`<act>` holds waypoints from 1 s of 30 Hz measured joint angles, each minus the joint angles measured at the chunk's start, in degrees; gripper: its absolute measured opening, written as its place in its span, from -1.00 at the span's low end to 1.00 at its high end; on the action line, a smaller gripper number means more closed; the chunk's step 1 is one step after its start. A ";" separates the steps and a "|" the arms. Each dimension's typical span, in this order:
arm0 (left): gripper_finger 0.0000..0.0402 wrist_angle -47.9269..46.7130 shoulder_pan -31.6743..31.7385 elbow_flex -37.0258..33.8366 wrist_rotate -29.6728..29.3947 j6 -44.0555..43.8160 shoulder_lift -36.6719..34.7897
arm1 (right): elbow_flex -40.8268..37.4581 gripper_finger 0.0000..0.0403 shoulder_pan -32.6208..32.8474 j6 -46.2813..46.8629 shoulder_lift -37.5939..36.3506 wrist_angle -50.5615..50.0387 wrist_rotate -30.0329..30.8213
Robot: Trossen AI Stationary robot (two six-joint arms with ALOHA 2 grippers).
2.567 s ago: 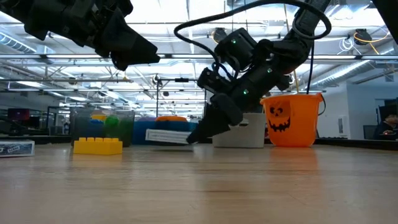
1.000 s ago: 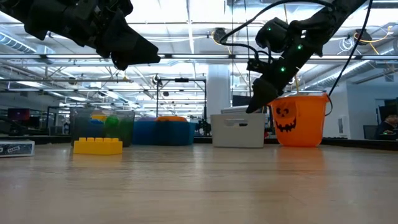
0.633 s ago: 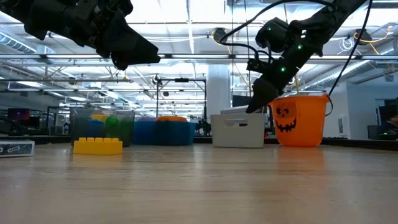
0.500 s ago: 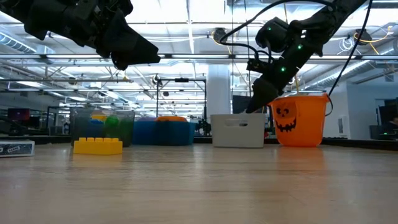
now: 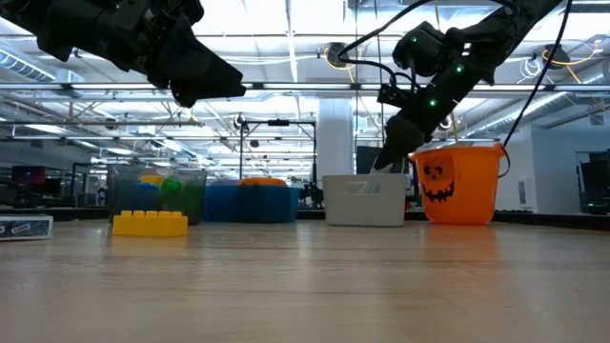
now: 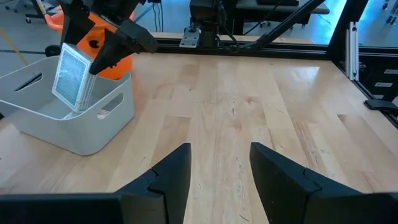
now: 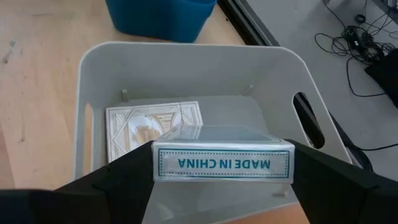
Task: Pick & Place Toys
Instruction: Put the blue deck of cards into the gray bin
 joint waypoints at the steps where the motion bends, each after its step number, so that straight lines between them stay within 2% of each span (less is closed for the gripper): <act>1: -0.15 0.00 0.00 0.00 -0.01 0.00 0.02 | 0.00 0.61 0.08 -0.06 0.00 0.17 0.00; 30: -0.15 -0.11 0.00 0.00 0.01 -0.01 0.00 | 0.00 0.65 0.15 0.11 0.04 2.74 0.04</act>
